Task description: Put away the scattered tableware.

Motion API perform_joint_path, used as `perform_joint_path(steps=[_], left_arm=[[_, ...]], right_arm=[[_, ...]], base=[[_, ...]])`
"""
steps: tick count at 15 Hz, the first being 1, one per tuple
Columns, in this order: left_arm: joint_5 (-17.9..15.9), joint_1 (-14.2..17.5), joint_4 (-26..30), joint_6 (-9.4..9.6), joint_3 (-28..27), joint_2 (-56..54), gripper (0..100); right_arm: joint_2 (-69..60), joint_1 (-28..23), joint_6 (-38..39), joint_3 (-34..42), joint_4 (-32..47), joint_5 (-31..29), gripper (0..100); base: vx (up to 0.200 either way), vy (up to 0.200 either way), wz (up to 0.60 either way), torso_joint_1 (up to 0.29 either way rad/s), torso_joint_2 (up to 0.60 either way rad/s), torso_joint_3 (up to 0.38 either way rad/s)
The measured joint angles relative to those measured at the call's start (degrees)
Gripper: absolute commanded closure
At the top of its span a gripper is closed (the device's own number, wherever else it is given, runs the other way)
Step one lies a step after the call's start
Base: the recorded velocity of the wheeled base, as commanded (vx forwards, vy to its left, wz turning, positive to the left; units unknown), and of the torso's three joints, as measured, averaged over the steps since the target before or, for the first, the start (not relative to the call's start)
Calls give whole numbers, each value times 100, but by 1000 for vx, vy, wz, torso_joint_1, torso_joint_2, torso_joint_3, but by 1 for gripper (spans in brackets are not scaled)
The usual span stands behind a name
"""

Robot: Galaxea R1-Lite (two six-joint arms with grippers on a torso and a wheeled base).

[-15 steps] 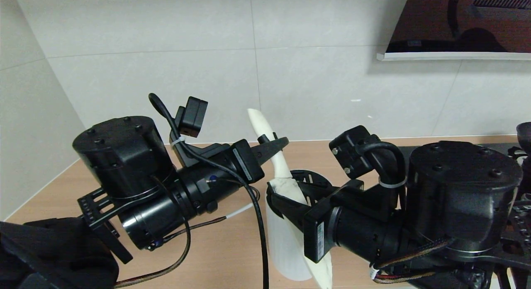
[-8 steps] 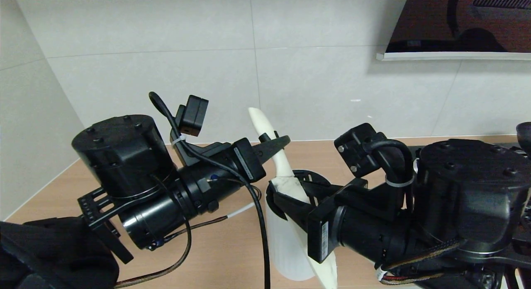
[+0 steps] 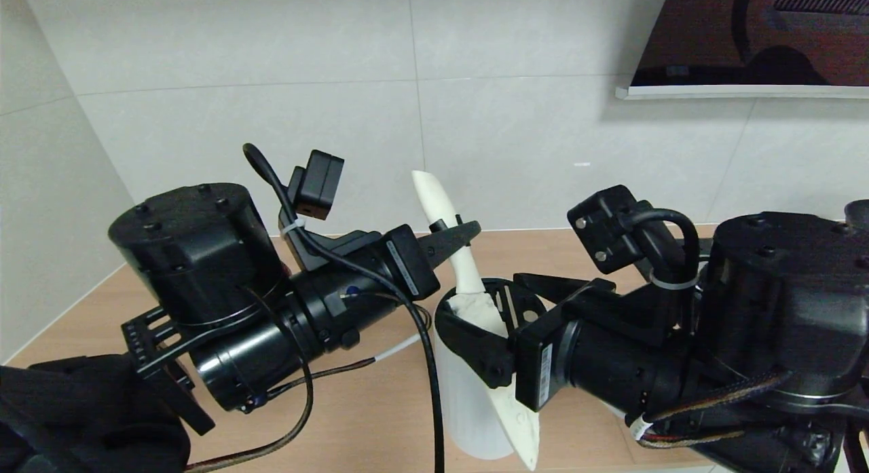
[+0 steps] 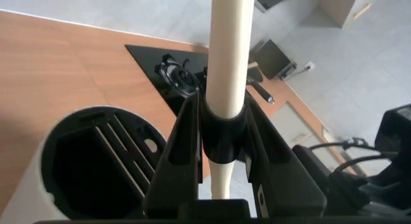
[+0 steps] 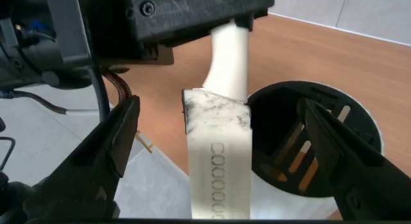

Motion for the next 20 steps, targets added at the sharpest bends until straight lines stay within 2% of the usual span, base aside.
perform_joint_path(steps=[2,4,5,6,7,8,10,11,12,14,16,18,19,20], left_arm=[[523,9,453,260,-265,-72,100],[1190,20,1139,567,-783,-190,100],[1419,30,1436,725,-1053,-251,100],[1631,34,1718,965,-1387,-308,100],[1964,34,1888,1339,-1663,-361,100],[2267,34,1968,1631,-1822,-418,100],[2616,-16,2011,2047,-1866,-516,100],[2747,-118,1981,2431,-1740,-553,100],[2829,-300,1913,2695,-1599,-579,100],[3341,-597,1691,2972,-1488,-568,100],[4080,-724,1390,3249,-1588,-438,100],[4420,-766,1354,3400,-1794,-313,100],[4535,-769,1357,3577,-1916,-234,100],[4718,-774,1332,3835,-2065,-134,100]], right_arm=[[-204,-280,-9,1,82,85,0],[-496,-767,-13,-22,244,345,0],[-623,-956,-13,-38,290,463,0],[-741,-1169,-13,-55,329,550,0],[-824,-1334,-13,-66,345,575,0],[-879,-1488,-20,-68,361,583,0],[-926,-1668,-30,-77,375,589,0],[-923,-1709,-33,-84,378,586,0],[-909,-1726,-39,-85,378,585,0],[-891,-1747,-41,-85,375,580,0],[-879,-1747,-39,-82,373,583,0],[-869,-1751,-46,-66,378,580,0],[-861,-1748,-50,-68,378,580,0],[-852,-1748,-50,-71,372,575,0]], base=[[0,0,0,0,0,0],[0,0,0,0,0,0],[0,0,0,0,0,0],[0,0,0,0,0,0],[0,0,0,0,0,0],[0,0,0,0,0,0],[0,0,0,0,0,0],[0,0,0,0,0,0],[0,0,0,0,0,0],[0,0,0,0,0,0],[0,0,0,0,0,0],[0,0,0,0,0,0],[0,0,0,0,0,0],[0,0,0,0,0,0]])
